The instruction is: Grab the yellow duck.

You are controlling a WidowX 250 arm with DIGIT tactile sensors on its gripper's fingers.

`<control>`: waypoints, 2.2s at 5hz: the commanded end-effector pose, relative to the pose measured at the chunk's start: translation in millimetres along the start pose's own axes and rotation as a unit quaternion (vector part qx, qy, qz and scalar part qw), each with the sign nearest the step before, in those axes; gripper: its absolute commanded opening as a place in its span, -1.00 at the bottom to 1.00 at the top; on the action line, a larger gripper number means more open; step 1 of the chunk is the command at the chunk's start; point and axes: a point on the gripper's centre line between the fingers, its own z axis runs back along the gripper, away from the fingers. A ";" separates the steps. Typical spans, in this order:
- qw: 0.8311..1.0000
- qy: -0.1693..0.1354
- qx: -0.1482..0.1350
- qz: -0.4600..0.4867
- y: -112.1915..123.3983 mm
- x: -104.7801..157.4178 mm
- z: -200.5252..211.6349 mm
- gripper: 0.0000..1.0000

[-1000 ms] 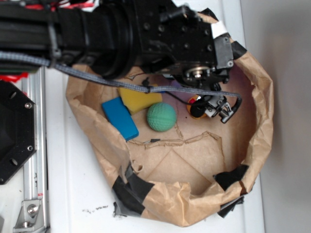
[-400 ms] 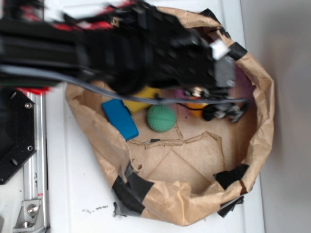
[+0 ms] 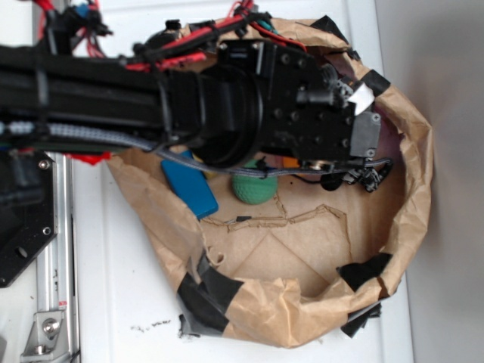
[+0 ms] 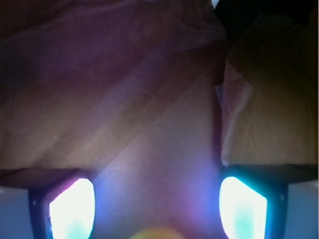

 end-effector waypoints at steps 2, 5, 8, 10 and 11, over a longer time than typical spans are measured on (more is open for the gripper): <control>0.998 0.009 -0.060 -0.011 14.4 -0.5 34.2 1.00; 0.994 0.012 -0.104 0.002 22.7 8.0 58.6 1.00; 0.997 0.002 -0.074 -0.028 31.2 -4.1 47.0 1.00; 0.999 -0.012 -0.033 -0.036 32.3 -9.9 19.2 1.00; 0.997 0.007 -0.009 -0.074 26.2 -29.1 4.9 1.00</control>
